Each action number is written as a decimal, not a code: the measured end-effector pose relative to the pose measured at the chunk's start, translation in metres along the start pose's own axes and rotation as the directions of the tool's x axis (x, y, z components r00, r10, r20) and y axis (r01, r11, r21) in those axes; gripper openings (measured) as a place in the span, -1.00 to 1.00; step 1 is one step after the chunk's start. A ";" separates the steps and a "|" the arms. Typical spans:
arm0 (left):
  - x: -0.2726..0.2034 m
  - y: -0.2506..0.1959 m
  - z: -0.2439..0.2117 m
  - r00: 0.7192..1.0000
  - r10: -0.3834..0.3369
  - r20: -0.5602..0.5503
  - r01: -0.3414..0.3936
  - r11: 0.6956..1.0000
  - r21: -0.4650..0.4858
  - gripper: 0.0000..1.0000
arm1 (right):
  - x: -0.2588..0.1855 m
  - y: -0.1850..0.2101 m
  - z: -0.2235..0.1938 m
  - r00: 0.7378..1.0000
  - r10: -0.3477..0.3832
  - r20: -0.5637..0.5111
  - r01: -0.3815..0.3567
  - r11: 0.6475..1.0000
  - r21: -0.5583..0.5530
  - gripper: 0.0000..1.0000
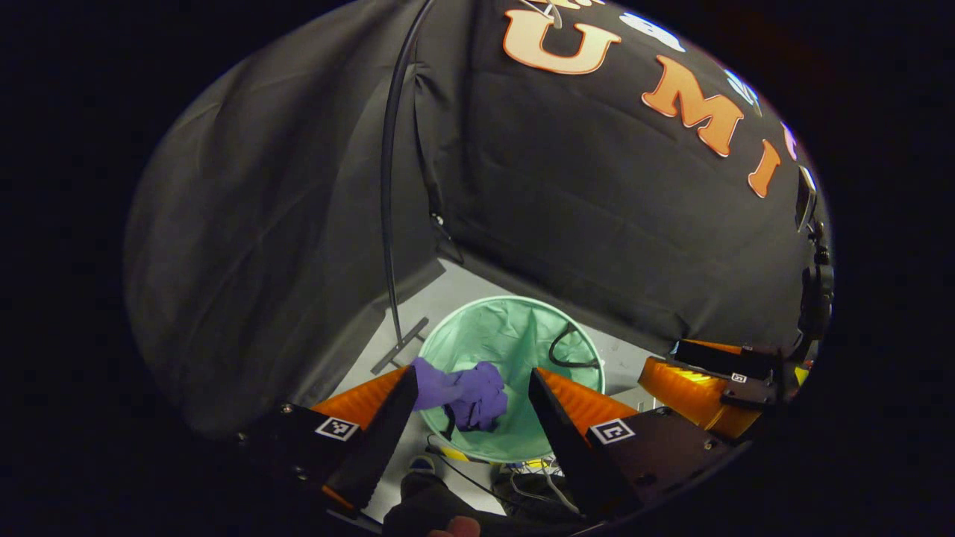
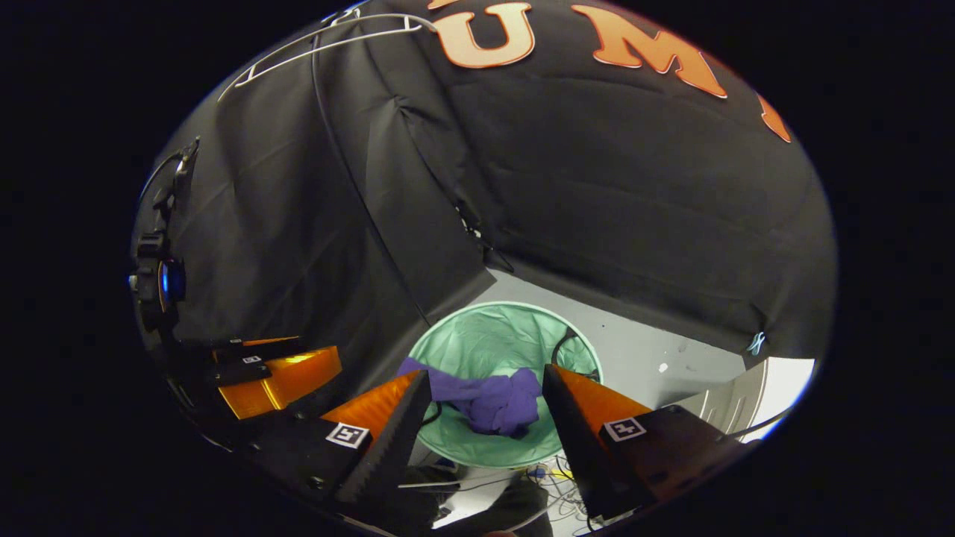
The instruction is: Grasp the clothes on the hanger with both hands and then place them into the laundry hamper below.
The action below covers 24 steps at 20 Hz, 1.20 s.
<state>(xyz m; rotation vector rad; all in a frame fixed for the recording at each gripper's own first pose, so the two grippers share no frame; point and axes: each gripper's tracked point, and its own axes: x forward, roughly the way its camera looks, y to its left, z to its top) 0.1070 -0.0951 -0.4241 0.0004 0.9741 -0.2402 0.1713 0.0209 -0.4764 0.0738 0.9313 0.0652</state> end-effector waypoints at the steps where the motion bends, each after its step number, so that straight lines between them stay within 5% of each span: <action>1: -0.008 0.002 0.011 1.000 -0.015 0.028 0.014 1.000 0.008 0.94 | -0.004 0.010 0.011 0.999 -0.006 0.038 0.006 1.000 0.007 0.80; 2: -0.017 0.005 0.021 0.998 -0.031 0.059 0.029 0.999 0.024 0.94 | -0.011 0.016 0.023 0.996 -0.016 0.083 0.015 1.000 0.011 0.97; 6: -0.060 0.003 0.079 0.971 -0.098 0.219 0.073 0.990 0.118 0.94 | -0.049 0.029 0.054 0.966 -0.067 0.251 0.057 0.997 0.047 0.96; 11: -0.116 -0.011 0.146 0.902 -0.178 0.393 0.094 0.970 0.223 0.94 | -0.131 0.036 0.124 0.868 -0.141 0.477 0.108 0.989 0.096 0.96; 18: -0.199 -0.063 0.221 0.763 -0.220 0.607 0.141 0.974 0.176 0.97 | -0.245 0.003 0.171 0.762 -0.224 0.607 0.206 0.973 0.100 0.95; 19: -0.209 -0.070 0.224 0.748 -0.221 0.626 0.146 0.975 0.169 0.92 | -0.261 -0.004 0.172 0.747 -0.239 0.621 0.225 0.969 0.103 0.76; 21: -0.223 -0.076 0.228 0.733 -0.209 0.647 0.143 0.978 0.153 0.86 | -0.291 -0.020 0.177 0.710 -0.256 0.656 0.249 0.963 0.106 0.95; 22: -0.226 -0.078 0.231 0.727 -0.204 0.655 0.142 0.979 0.147 0.86 | -0.304 -0.027 0.180 0.694 -0.262 0.670 0.256 0.960 0.111 0.76; 24: -0.237 -0.084 0.234 0.712 -0.194 0.675 0.127 0.981 0.149 0.86 | -0.328 -0.045 0.185 0.666 -0.281 0.691 0.265 0.955 0.134 0.77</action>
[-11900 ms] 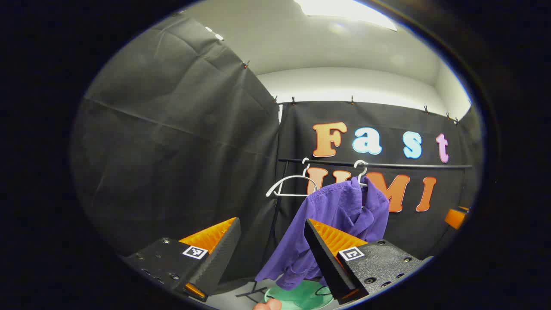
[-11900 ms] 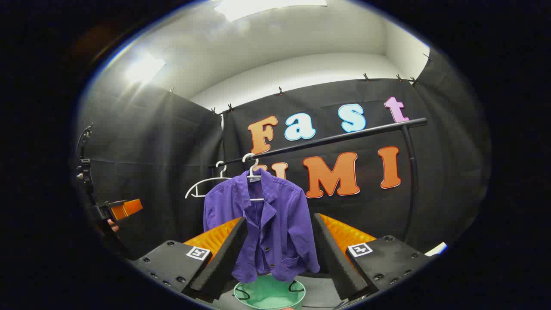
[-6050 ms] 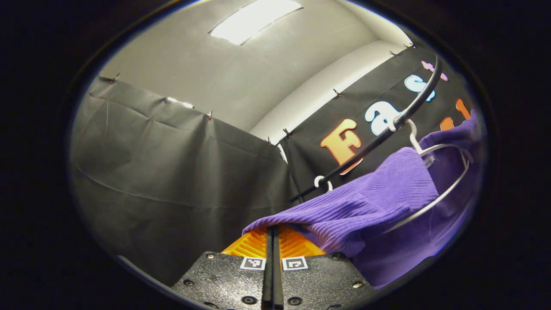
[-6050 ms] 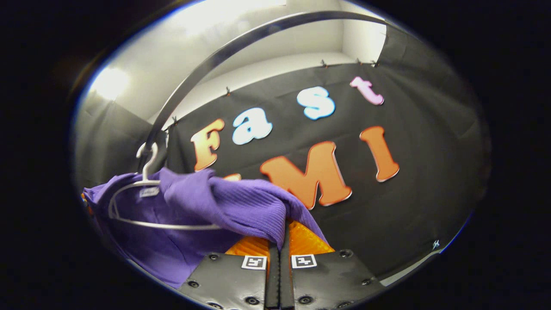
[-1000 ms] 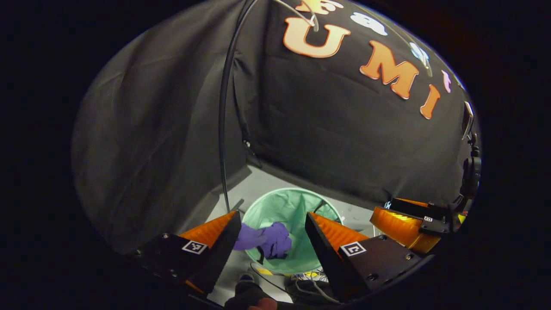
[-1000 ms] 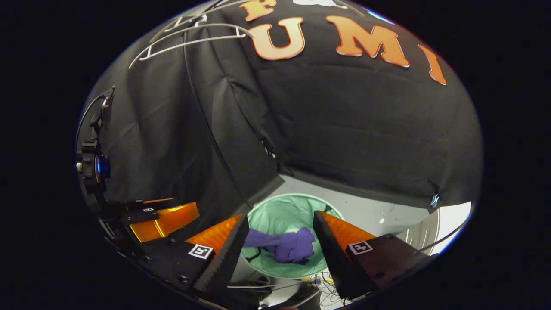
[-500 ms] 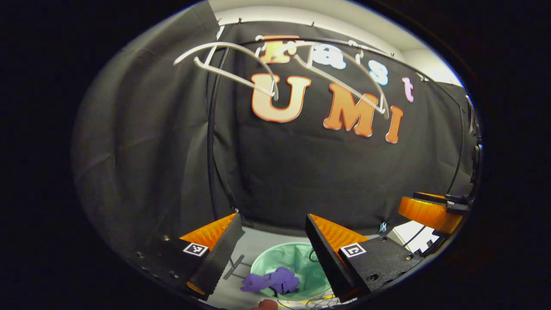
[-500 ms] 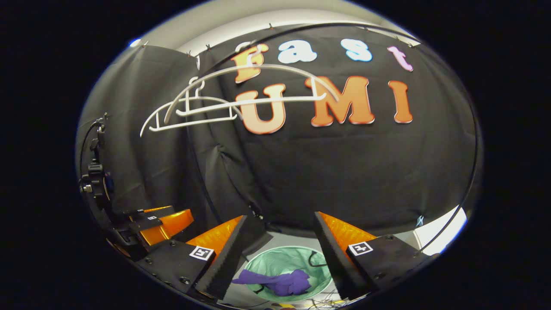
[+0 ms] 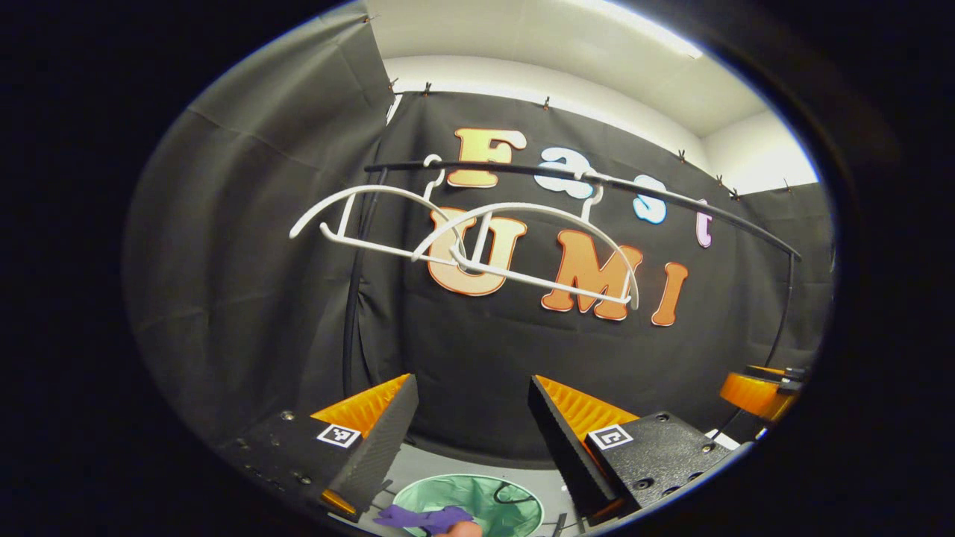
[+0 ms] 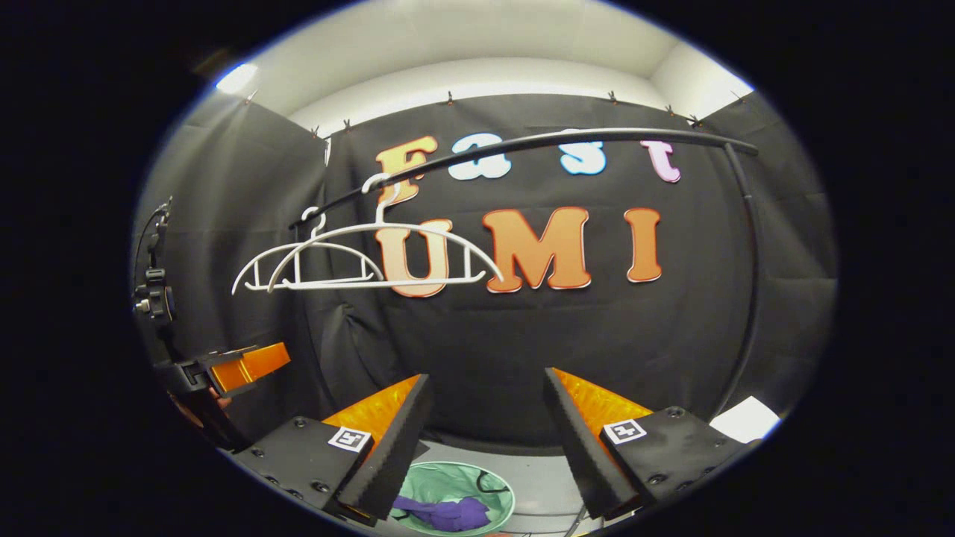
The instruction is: Grasp the clothes on the hanger with both hands and then place them into the laundry hamper below.
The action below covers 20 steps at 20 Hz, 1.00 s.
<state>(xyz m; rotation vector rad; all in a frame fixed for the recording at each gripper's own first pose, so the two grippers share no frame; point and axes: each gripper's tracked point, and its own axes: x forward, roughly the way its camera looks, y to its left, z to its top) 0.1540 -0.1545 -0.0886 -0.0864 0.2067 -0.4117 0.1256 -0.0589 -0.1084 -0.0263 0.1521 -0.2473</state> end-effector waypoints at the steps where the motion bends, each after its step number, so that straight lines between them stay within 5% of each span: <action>1: -0.003 -0.003 0.006 1.000 0.011 0.019 -0.011 1.000 0.013 0.92 | -0.005 -0.009 0.007 1.000 -0.006 0.019 0.006 1.000 0.009 0.77; 10: -0.015 -0.051 0.036 0.996 -0.013 0.092 0.011 1.000 0.022 0.92 | -0.038 -0.073 0.049 0.993 -0.040 0.112 0.039 0.999 0.020 0.77; 20: -0.010 -0.078 0.046 0.992 -0.041 0.119 0.039 0.999 0.025 0.92 | -0.040 -0.092 0.052 0.989 -0.051 0.136 0.048 0.999 0.025 0.77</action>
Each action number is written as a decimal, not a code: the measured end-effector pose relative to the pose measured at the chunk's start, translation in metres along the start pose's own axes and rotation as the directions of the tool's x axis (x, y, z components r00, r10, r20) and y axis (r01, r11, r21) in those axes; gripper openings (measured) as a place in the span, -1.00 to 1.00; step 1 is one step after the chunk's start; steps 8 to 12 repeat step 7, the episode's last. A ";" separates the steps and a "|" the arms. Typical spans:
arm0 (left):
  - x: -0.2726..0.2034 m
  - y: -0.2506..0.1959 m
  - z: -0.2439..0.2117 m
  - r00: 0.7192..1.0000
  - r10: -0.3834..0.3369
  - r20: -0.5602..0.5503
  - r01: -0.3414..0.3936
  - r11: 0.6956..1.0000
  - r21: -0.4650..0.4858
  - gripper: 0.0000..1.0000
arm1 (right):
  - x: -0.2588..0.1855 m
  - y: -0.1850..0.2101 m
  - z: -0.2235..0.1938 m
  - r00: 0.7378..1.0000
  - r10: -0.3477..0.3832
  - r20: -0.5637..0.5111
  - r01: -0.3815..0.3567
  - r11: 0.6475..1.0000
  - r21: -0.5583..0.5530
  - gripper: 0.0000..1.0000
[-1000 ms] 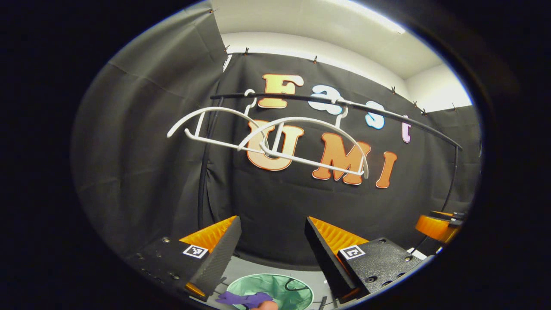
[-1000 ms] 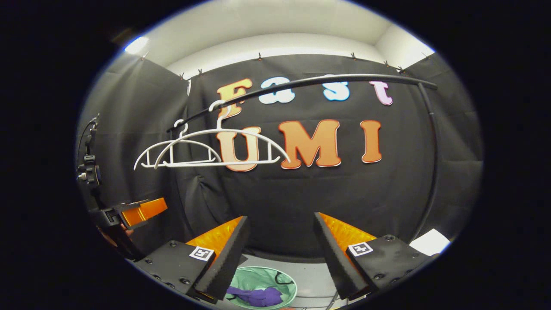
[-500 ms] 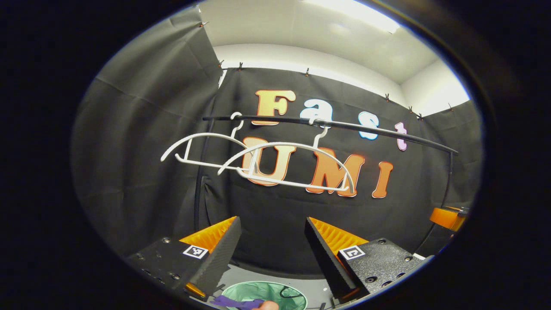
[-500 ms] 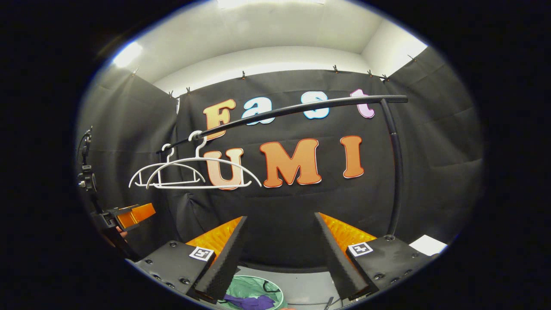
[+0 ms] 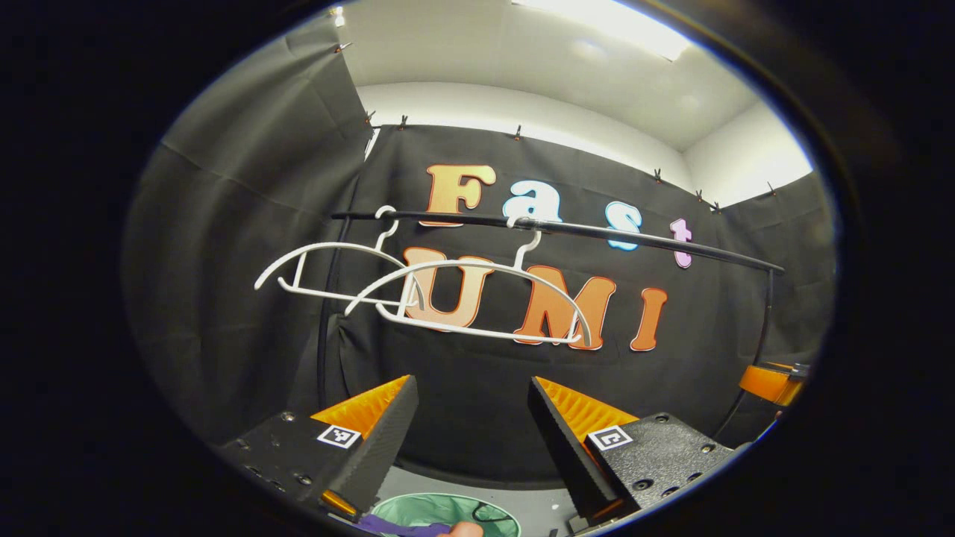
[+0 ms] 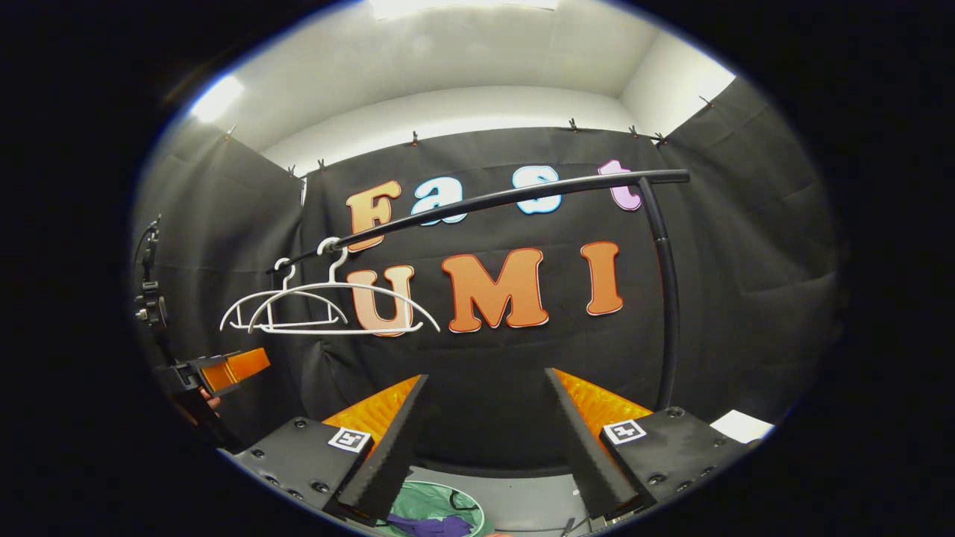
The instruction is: Grasp the clothes on the hanger with both hands and then place them into the laundry hamper below.
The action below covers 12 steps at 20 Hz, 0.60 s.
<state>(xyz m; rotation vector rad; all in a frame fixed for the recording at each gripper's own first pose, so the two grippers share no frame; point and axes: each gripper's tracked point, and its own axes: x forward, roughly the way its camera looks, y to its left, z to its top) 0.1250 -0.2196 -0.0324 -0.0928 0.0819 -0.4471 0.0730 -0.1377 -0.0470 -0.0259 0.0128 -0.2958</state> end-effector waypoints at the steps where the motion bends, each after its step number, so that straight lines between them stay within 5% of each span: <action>1: 0.001 -0.001 0.001 1.000 -0.004 0.003 0.004 1.000 0.000 0.92 | -0.002 0.000 0.001 1.000 0.000 0.004 0.000 1.000 -0.002 0.77; 12: 0.004 0.000 -0.003 1.000 -0.019 -0.015 0.019 1.000 -0.019 0.92 | -0.001 0.004 -0.001 1.000 -0.013 0.007 0.013 1.000 -0.014 0.76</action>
